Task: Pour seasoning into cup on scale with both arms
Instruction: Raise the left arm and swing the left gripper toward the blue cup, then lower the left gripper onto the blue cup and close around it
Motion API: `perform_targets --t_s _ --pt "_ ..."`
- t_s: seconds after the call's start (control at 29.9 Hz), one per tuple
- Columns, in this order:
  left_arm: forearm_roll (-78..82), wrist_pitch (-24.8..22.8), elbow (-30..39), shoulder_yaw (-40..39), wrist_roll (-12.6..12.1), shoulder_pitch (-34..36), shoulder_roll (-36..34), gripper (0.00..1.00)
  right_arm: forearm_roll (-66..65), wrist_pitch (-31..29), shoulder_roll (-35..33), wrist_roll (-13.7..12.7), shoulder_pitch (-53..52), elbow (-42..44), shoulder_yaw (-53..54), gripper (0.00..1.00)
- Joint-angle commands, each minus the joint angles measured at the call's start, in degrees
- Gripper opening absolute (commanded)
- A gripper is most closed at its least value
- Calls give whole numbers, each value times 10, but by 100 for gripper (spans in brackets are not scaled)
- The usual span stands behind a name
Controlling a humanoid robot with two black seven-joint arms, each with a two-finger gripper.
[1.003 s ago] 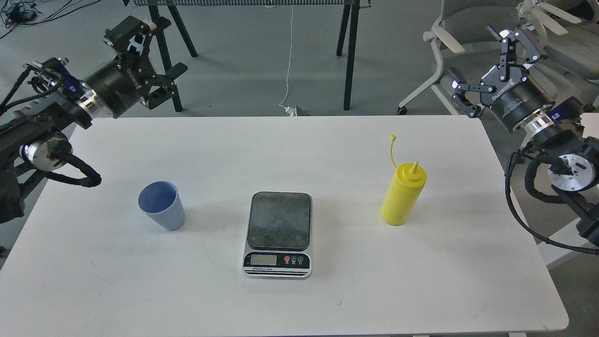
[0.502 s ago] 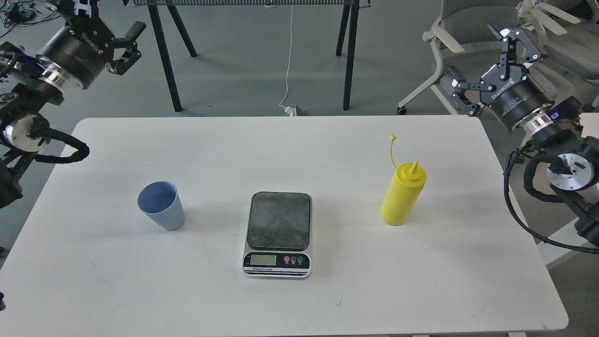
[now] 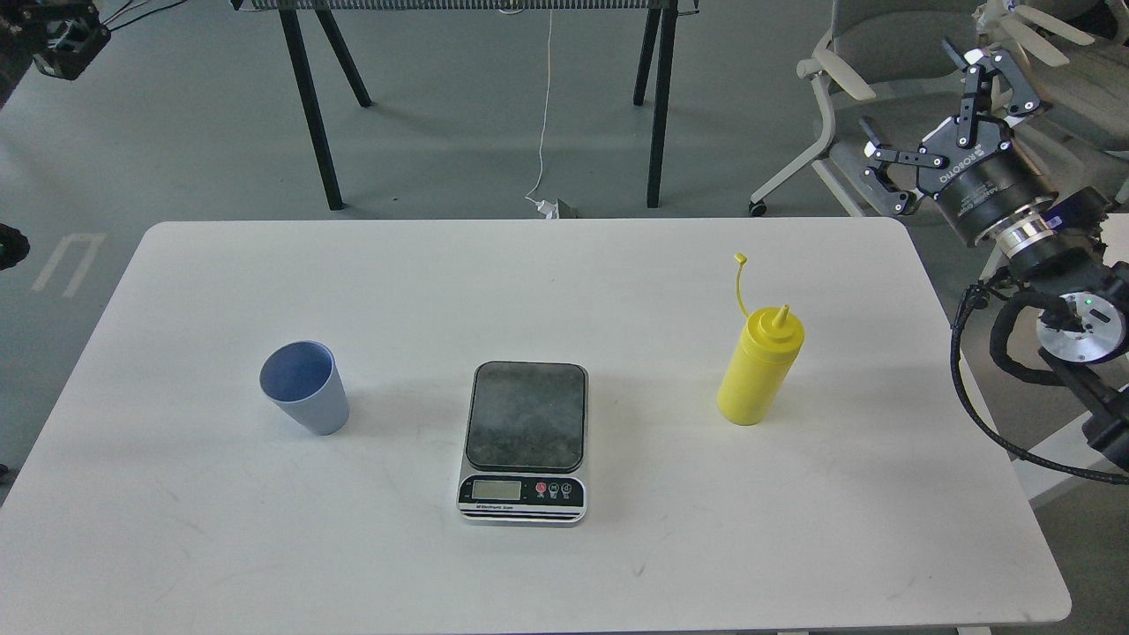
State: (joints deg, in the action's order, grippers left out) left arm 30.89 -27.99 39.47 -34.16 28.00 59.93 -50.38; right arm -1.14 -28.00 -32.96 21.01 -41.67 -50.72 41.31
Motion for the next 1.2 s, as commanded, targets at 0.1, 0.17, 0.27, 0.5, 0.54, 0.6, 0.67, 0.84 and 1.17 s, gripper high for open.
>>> perform_targets --t_s 0.1,0.17,0.27,0.5,0.54,0.6,0.67,0.84,1.17 --pt "449 0 137 1 0 84 -30 100 0 0 -2 0 -1 1 11 99" --pt "548 0 197 1 0 84 -34 100 0 0 -3 0 0 0 11 99" --pt "696 0 270 9 0 74 -31 100 0 0 -5 0 4 -2 11 99" --pt "906 0 292 194 0 75 -4 100 0 0 -10 0 18 -20 18 99" --pt "921 0 290 219 0 76 2 100 0 0 -10 0 21 -21 22 99" --pt "941 0 287 256 0 74 14 100 1 0 -9 0 26 -21 25 99" --pt "941 0 286 276 0 73 28 100 1 0 -9 0 30 -21 25 99" --pt "941 0 271 283 0 65 36 100 1 0 -9 1 37 -21 26 99" --pt "941 0 204 283 0 12 75 100 1 0 -9 1 48 -32 38 99"
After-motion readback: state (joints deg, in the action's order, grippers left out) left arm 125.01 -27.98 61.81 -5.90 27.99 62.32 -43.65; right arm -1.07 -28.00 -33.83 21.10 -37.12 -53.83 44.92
